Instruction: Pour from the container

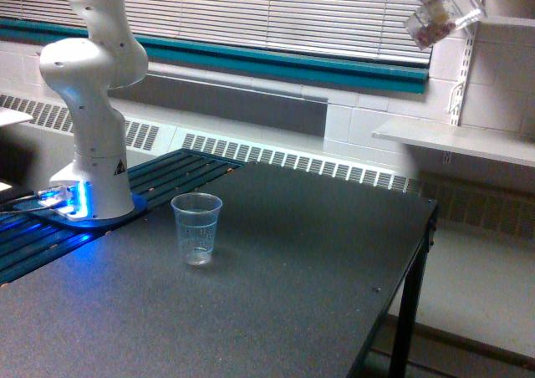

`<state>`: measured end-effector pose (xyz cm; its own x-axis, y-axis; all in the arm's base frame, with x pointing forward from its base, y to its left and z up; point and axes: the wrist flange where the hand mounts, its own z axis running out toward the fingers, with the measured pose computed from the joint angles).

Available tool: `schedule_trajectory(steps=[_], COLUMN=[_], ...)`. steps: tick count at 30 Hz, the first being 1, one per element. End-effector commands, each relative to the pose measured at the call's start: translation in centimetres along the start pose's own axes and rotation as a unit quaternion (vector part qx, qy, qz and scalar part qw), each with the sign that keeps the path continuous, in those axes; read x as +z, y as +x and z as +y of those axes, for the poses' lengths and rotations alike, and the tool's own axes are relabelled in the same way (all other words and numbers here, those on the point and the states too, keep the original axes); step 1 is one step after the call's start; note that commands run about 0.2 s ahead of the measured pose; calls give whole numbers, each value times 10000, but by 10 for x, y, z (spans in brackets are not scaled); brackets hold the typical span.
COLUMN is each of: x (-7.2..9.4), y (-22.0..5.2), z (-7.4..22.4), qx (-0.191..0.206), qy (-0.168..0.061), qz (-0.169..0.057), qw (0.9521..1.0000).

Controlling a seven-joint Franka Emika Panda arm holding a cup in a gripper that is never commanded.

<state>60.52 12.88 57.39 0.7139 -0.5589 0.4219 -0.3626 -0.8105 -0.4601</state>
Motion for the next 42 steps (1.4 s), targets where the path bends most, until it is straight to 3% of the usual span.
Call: schedule_trajectory(steps=[1,4,11,17,23,36,42], x=[-16,-19,-39,-66,-87,-64,-51], y=[7,7,5,11,0,-35,-60], z=[50,74,141,192,213,277,309], qx=[-287,-288,166,484,485,509,440], qy=[-763,-1123,-1715,-1824,-1863,-2238,-2509], qz=[25,-35,-288,-74,205,62,-154], qw=[9967,9933,9846,9820,9811,9733,9669])
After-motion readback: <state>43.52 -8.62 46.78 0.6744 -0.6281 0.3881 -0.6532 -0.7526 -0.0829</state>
